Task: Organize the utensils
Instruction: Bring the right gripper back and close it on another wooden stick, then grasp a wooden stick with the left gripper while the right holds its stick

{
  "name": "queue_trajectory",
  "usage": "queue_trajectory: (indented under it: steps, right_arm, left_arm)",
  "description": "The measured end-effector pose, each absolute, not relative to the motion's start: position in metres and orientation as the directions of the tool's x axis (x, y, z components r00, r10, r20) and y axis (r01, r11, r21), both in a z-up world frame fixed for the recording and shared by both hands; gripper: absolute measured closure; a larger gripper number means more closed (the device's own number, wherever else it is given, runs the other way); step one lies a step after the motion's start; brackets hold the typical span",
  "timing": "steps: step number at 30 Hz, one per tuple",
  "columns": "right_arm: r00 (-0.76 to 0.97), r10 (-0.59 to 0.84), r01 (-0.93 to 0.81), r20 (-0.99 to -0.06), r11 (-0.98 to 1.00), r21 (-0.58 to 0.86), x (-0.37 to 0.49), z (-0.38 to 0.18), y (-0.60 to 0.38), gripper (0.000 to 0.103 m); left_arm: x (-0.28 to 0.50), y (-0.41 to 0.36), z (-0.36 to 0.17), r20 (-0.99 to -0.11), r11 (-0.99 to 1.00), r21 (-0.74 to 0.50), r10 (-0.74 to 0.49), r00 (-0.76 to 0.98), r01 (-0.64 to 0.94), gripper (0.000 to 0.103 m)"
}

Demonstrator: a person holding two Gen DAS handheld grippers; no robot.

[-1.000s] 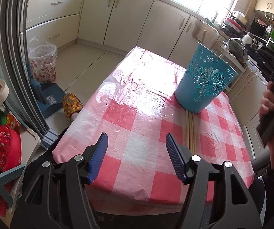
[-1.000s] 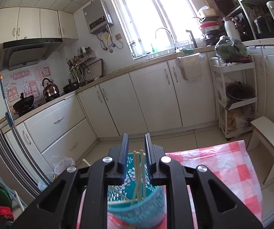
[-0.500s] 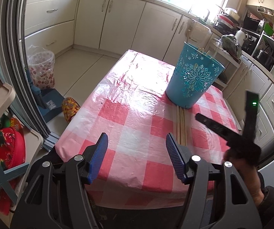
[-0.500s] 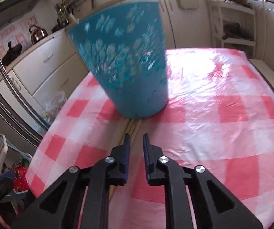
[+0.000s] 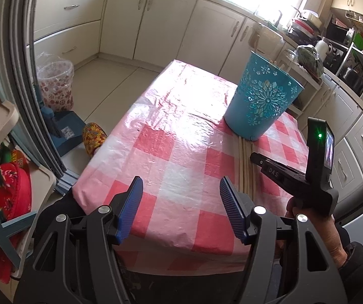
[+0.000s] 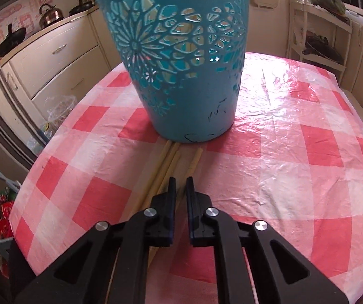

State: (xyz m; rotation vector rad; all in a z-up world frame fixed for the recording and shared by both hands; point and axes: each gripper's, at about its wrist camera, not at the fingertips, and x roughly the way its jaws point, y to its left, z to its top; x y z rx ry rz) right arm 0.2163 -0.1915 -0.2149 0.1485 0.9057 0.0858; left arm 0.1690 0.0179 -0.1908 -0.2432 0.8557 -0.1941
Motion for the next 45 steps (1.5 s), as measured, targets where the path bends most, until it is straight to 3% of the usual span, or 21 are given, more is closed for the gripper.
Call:
queue_trajectory:
  steps: [8, 14, 22, 24, 27, 29, 31, 45]
  right_arm:
    - [0.586, 0.174, -0.075, -0.791, 0.984, 0.161, 0.188, -0.214, -0.224, 0.095]
    - [0.611, 0.217, -0.051, -0.761, 0.97, 0.236, 0.167, -0.218, -0.248, 0.098]
    - [0.62, 0.258, -0.049, -0.741, 0.955, 0.292, 0.164, -0.22, -0.257, 0.098]
    - [0.619, 0.266, -0.049, -0.739, 0.952, 0.302, 0.164, -0.22, -0.257, 0.097]
    - [0.619, 0.273, -0.049, -0.737, 0.949, 0.31, 0.163, -0.22, -0.258, 0.097]
    - [0.618, 0.275, -0.048, -0.736, 0.948, 0.314, 0.163, -0.219, -0.258, 0.097]
    - [0.618, 0.276, -0.049, -0.736, 0.948, 0.315, 0.163, -0.219, -0.258, 0.097]
    - [0.62, 0.275, -0.05, -0.735, 0.949, 0.312, 0.163, -0.22, -0.257, 0.097]
  left_arm:
    - [0.213, -0.05, -0.208, -0.76, 0.958, -0.199, -0.285, 0.584, 0.209, 0.043]
    - [0.235, -0.101, -0.227, -0.789, 0.956, -0.064, -0.224, 0.572, 0.286, 0.043]
    - [0.248, -0.119, -0.243, -0.814, 0.959, 0.001, -0.164, 0.557, 0.285, 0.044]
    - [0.248, -0.122, -0.242, -0.812, 0.957, 0.022, -0.151, 0.564, 0.288, 0.05]
    - [0.246, -0.122, -0.241, -0.814, 0.957, 0.026, -0.147, 0.562, 0.288, 0.068]
    - [0.243, -0.124, -0.241, -0.811, 0.955, 0.038, -0.143, 0.567, 0.295, 0.089]
    - [0.239, -0.126, -0.243, -0.816, 0.954, 0.03, -0.149, 0.559, 0.299, 0.097]
    - [0.205, -0.109, -0.24, -0.838, 0.943, 0.007, -0.176, 0.516, 0.334, 0.098]
